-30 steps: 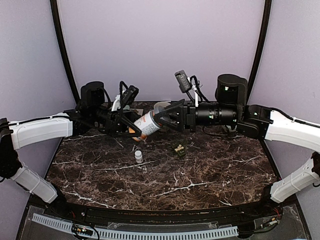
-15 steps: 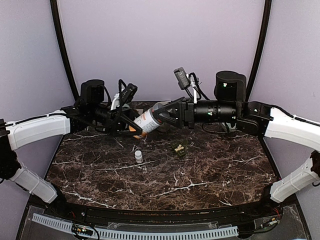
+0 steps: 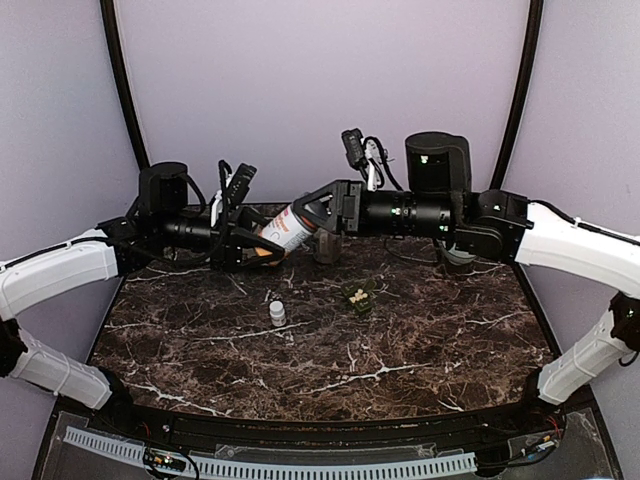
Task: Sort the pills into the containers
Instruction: Screw the lid of the pill bottle onto the pill bottle.
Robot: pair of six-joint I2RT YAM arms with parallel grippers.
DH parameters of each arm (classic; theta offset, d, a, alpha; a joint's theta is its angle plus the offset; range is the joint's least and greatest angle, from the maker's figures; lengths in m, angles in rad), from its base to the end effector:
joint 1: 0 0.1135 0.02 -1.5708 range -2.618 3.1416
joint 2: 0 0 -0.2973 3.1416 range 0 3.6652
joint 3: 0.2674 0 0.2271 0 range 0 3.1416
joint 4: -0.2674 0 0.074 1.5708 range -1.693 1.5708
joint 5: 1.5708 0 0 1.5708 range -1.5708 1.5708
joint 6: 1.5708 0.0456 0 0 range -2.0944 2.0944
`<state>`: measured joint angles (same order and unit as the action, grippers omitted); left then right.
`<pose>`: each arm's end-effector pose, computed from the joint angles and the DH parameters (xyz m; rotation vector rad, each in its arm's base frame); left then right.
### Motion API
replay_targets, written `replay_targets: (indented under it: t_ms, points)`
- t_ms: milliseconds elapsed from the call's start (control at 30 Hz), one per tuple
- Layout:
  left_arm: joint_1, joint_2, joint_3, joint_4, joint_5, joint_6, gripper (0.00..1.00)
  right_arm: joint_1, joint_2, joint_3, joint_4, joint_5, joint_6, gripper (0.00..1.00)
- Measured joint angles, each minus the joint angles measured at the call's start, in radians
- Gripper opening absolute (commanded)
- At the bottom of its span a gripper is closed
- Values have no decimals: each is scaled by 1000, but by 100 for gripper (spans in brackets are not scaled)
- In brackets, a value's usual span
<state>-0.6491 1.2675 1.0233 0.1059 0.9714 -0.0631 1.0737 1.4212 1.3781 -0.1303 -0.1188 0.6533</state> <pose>0.1820 -0.1854 0.3888 1.2176 1.3779 -1.3337 0.1453 0.2791 0.4374 -0.5020 1.8861 1.3201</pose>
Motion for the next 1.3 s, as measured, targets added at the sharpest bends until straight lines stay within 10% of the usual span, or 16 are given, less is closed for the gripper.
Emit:
replay_targets:
  t_ms: [400, 733, 1300]
  points:
    - [-95, -105, -109, -19, -373, 61, 0, 1, 40, -37, 14, 83, 248, 0]
    - [-109, -117, -129, -23, -417, 85, 0, 25, 35, -58, 29, 155, 280, 54]
    - [-116, -91, -92, 44, -344, 77, 0, 53, -143, -194, 47, 232, 23, 79]
